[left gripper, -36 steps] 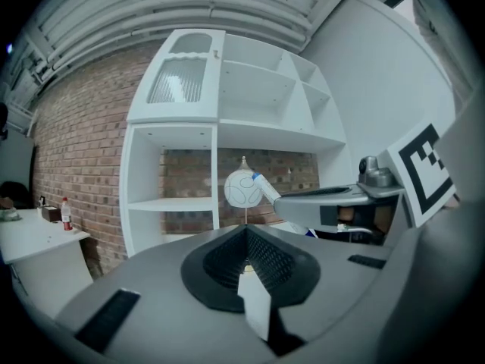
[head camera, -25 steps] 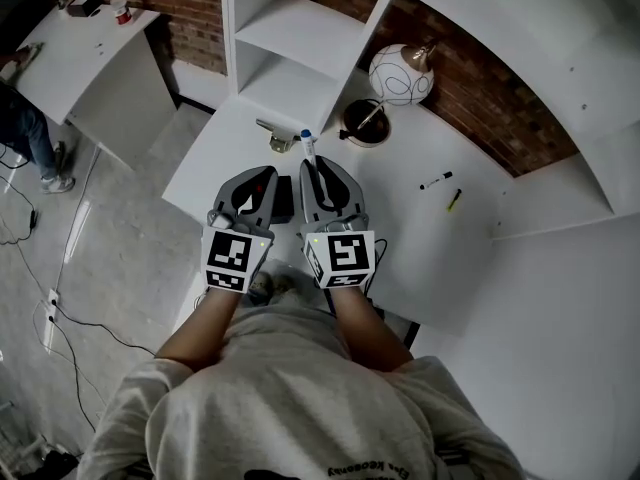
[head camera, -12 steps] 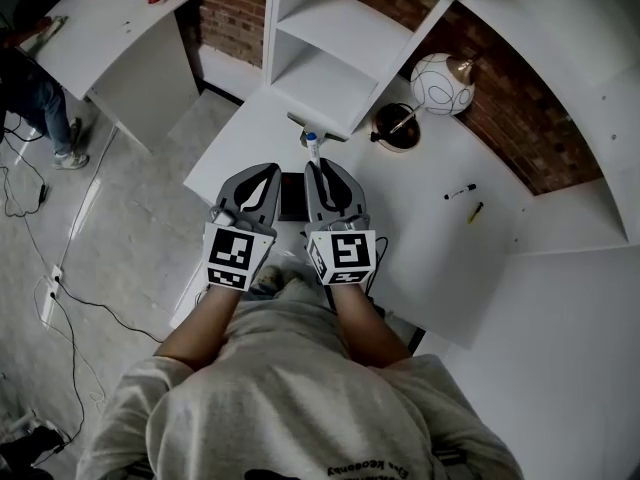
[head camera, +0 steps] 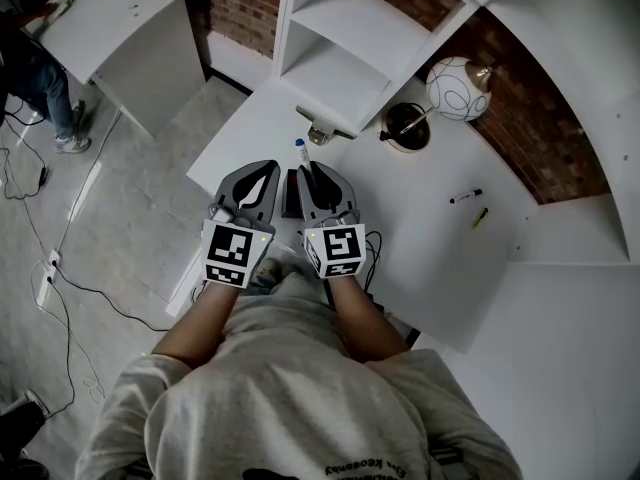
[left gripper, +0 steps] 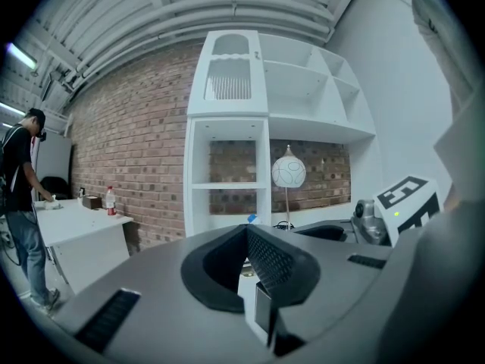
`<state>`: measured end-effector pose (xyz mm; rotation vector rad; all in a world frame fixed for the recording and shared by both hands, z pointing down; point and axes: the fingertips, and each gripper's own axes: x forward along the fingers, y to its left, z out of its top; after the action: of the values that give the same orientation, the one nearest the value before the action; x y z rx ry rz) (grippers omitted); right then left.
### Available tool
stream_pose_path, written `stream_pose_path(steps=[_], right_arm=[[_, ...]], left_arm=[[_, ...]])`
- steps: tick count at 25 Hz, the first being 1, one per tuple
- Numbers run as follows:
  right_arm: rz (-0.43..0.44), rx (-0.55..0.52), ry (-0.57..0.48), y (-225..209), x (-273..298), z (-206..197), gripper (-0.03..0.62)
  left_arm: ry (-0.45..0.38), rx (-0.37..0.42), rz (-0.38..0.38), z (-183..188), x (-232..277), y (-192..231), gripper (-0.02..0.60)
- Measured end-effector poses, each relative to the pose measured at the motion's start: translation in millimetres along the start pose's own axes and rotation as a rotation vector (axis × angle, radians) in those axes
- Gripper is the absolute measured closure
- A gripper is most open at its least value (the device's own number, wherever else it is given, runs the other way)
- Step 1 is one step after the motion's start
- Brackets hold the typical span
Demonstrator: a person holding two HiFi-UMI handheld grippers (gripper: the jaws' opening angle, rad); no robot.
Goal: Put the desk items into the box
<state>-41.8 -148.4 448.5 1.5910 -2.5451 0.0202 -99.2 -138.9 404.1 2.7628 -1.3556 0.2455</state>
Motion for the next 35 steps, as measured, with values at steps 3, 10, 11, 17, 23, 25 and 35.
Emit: stream_pose_path(steps=[3,10,11,17,23,25,35], right_arm=[[0.029,-0.025,0.015,5.0,1.3,-2.7,0.517],[0.048,0.004,0.261,0.6,6.7,-24.8,0.516],[0.052,0.005,0.296,-0.1,6.8,-27.8,0.517],[0.09,0.005,0.459,1.7,11.5,-40.6,0.516],[0.112,0.002,0.538,4.3,11.2,-52.1,0.516],[0.125,0.003,0.545,7.2,10.7,-51.9,0.514],[0.104,-0.099,0.549,-1.8,13.8,-51.8,0.511]], left_arm=[[0.004,-0.003,0.006,-1.0,3.0,0.3,0.577],[0.012,-0.021,0.02,-1.1,10.1,-5.7,0.577],[0.012,-0.025,0.024,-0.5,10.9,-5.9,0.577],[0.017,-0.047,0.046,-1.1,11.8,-6.8,0.577],[0.026,-0.06,0.065,-4.3,9.7,-4.0,0.577],[0.028,-0.064,0.07,-5.8,9.5,-2.9,0.577],[0.038,-0.066,0.071,-8.4,13.3,-5.5,0.577]])
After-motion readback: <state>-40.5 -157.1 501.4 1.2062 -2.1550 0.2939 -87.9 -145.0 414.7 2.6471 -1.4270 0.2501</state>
